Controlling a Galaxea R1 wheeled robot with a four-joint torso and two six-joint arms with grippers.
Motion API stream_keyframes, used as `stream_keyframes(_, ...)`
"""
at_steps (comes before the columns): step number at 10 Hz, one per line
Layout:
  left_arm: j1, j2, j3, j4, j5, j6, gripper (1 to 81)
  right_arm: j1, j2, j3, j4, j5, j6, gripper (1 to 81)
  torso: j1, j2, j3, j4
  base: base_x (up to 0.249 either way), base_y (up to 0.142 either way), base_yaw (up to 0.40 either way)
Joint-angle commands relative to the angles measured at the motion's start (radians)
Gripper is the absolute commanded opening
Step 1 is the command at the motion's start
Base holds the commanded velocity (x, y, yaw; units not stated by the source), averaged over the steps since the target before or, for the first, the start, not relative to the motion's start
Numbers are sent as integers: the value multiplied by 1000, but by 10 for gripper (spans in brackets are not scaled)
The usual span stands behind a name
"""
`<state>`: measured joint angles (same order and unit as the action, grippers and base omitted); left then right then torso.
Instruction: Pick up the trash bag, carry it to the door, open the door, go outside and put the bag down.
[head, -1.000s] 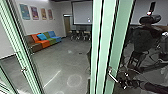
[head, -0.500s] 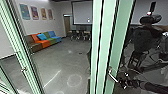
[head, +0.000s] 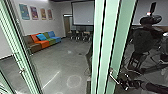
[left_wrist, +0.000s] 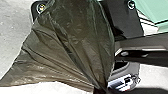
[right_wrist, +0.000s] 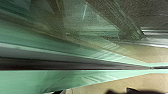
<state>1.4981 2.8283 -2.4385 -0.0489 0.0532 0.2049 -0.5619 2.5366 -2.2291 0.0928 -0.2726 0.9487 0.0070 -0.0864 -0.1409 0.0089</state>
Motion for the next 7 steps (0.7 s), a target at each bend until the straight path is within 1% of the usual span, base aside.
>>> stream_keyframes(1,-37,-12,9,-6,63,1,10,127,-100,-92,-15,-43,67,811,0,0,0,0,100,0,0)
stream_keyframes(3,-37,-12,9,-8,71,1,10,124,-102,-92,-13,-43,68,811,-1,0,0,0,88,0,0)
stream_keyframes(5,-37,-12,9,-8,79,1,10,121,-112,-89,-13,-43,68,811,0,0,0,0,0,0,0)
stream_keyframes(6,-37,-12,9,-8,79,1,10,118,-115,-87,-13,-43,67,811,0,1,-82,-26,0,0,0)
stream_keyframes(7,-37,-12,9,-8,79,1,10,118,-122,-85,-13,-43,68,811,0,1,-95,-2,0,0,0)
